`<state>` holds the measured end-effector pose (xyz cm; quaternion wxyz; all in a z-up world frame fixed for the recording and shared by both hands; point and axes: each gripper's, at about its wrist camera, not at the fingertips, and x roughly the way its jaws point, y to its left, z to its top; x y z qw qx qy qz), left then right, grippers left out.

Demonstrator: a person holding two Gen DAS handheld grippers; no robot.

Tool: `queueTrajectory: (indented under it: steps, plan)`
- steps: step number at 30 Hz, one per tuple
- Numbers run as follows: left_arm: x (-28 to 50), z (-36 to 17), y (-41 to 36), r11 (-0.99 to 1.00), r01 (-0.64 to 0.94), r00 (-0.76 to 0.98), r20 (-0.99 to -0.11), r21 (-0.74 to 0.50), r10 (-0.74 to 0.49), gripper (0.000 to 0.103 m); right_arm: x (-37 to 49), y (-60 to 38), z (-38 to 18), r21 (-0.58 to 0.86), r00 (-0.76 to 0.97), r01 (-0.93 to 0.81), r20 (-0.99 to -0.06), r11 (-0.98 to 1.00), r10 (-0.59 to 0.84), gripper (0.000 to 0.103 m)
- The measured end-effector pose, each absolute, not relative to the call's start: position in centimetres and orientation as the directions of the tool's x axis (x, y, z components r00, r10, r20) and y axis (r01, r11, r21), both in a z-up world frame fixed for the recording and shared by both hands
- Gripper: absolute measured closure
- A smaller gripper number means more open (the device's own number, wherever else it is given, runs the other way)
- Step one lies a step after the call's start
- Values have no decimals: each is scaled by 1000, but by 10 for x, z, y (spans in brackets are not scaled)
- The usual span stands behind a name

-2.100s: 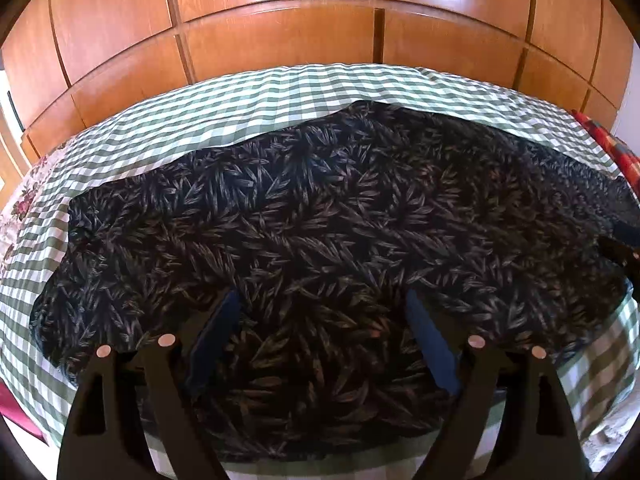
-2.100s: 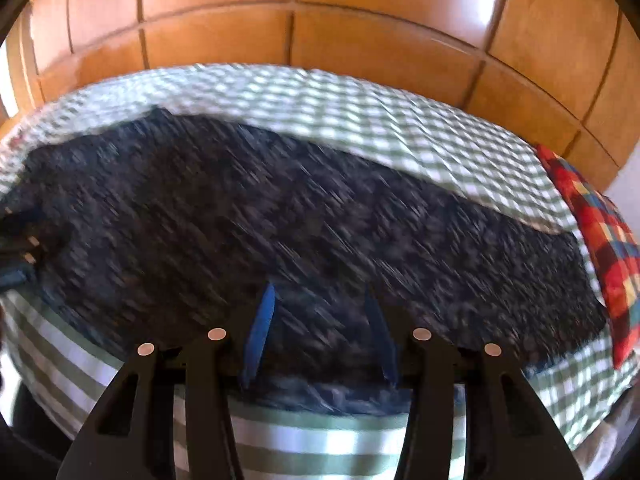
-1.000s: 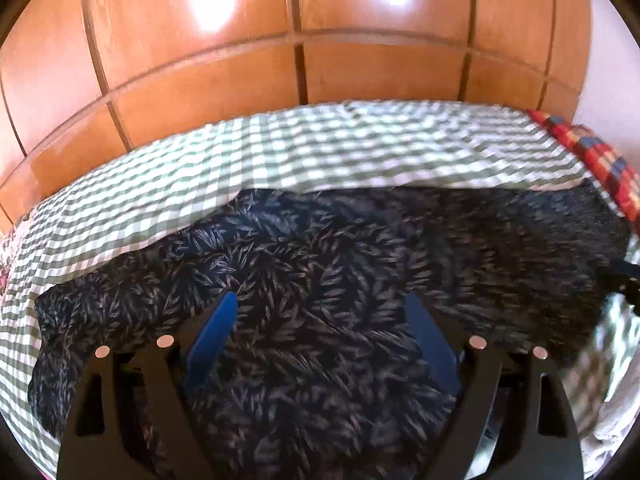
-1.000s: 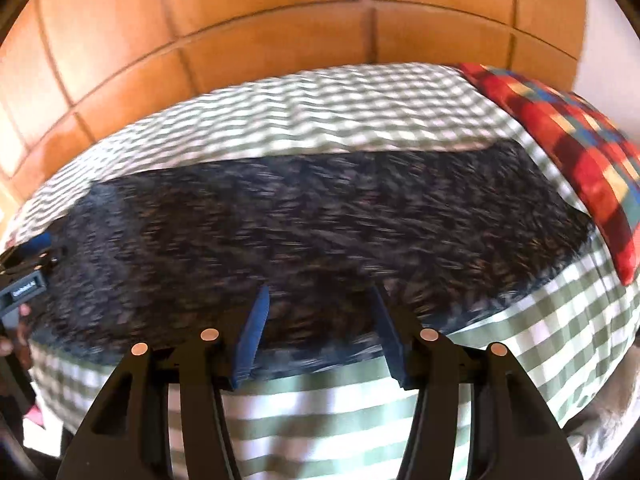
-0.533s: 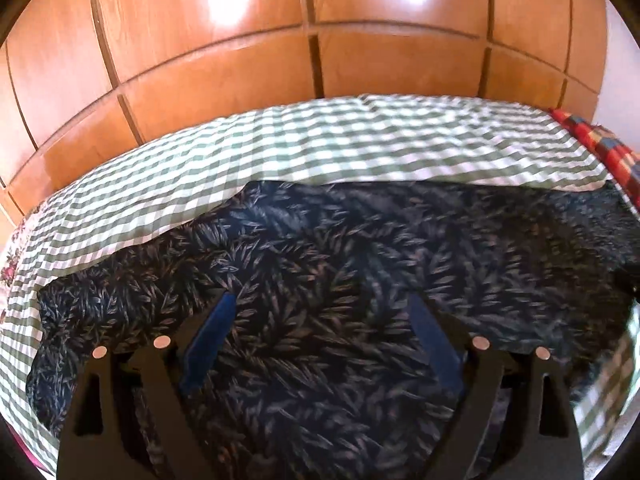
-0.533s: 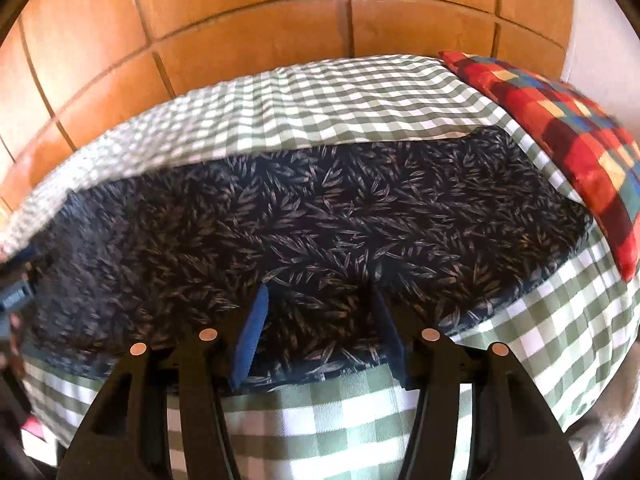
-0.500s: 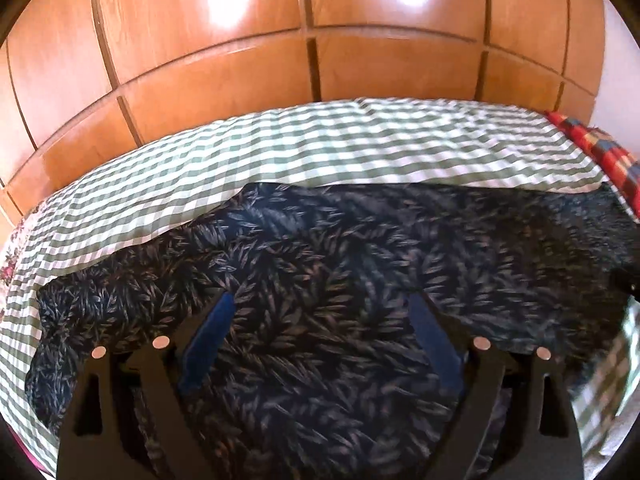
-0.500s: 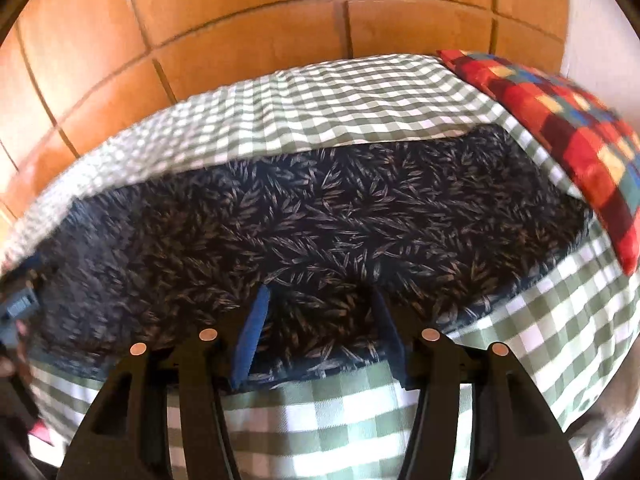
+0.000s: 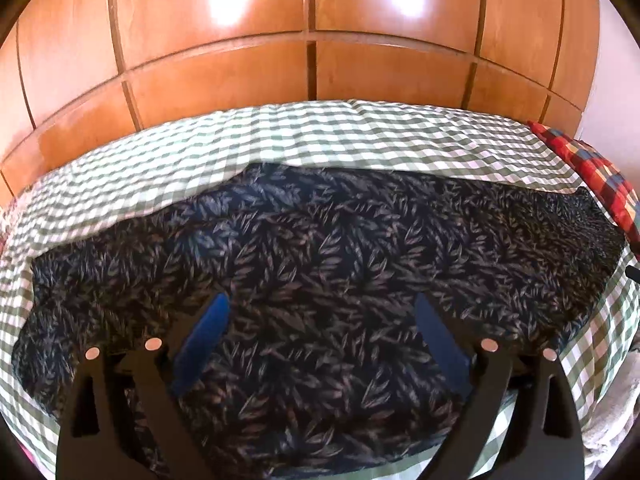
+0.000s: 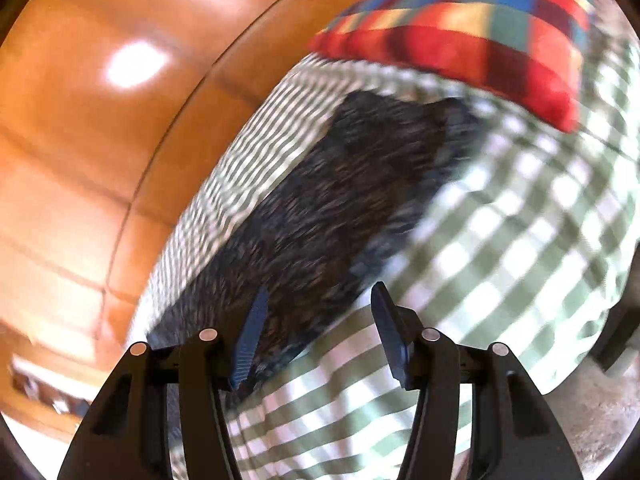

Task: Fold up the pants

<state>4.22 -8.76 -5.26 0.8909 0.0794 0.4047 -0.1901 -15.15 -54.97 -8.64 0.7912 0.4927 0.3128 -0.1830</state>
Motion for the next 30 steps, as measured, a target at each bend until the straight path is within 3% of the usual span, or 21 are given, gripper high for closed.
queueTrajectory:
  steps: [15,19,21,26,30]
  plan:
    - [45,-62,-58,904,394,528,-764,-165,-370,3,-167,-612,-120,771,809,578,-583,266,-70,51]
    - [45,-61,-63,892,408,501,-769,-194,-397,3,-148,-622,-134,761,800,591,-596,268,-72,69]
    - [49,-62,-62,894,391,487,-775,-218,-403,3,-146,-628,-140,762,798,595,-598,254,-76,88]
    - [59,-64,-54,885,339,431,-783,-321,-449,4,-131,-620,-112,758,822,545,-568,358,-48,94]
    - [66,-64,-49,802,343,349,-726,-490,-593,3,-100,-580,-61,693,836,452,-549,562,4,94]
